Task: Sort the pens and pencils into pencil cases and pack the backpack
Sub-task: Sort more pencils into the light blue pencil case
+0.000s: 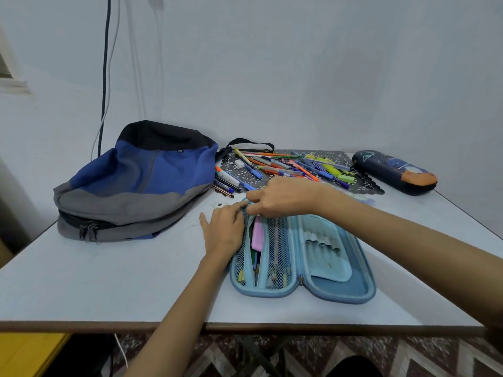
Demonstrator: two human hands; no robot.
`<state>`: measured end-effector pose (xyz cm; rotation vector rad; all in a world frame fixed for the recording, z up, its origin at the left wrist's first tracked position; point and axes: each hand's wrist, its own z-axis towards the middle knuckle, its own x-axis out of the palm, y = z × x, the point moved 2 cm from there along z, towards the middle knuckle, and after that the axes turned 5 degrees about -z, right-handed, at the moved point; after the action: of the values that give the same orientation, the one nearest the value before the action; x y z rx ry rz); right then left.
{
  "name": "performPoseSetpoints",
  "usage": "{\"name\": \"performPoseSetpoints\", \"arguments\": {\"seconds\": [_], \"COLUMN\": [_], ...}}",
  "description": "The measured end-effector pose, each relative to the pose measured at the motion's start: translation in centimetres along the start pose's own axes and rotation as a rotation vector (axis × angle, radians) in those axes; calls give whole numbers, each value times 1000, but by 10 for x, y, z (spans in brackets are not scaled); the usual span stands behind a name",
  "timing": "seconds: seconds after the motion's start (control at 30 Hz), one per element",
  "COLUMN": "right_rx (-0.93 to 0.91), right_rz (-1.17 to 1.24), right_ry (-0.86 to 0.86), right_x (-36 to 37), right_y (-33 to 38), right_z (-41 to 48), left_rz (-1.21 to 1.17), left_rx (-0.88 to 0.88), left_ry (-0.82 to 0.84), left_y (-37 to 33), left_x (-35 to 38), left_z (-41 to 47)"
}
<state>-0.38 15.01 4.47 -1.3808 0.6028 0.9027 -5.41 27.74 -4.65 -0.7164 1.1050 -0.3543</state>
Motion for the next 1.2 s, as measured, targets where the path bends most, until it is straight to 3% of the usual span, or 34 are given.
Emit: {"name": "performPoseSetpoints", "arguments": {"seconds": [0.07, 0.17, 0.3, 0.43, 0.67, 0.9, 1.2], "right_rx": [98, 427, 739, 933, 1074, 1213, 1196], "right_rz": [47, 314, 713, 806, 545, 692, 618], "right_ry": [95, 341, 397, 449, 326, 254, 375], "right_x": [0, 1, 6, 5, 7, 5, -15], "right_y": [1, -8, -11, 0, 16, 16, 14], "right_z": [1, 3, 7, 13, 18, 16, 23], "left_rz": [-8, -14, -32, -39, -42, -36, -45], "left_rx": [-1, -3, -3, -3, -1, 2, -5], "left_ry": [3, 12, 20, 17, 4, 2, 1], "left_y": [-1, -3, -2, -2, -1, 1, 2], "left_x": [-1, -3, -4, -2, -1, 0, 1], "left_z": [-1, -2, -2, -2, -1, 0, 0]}}
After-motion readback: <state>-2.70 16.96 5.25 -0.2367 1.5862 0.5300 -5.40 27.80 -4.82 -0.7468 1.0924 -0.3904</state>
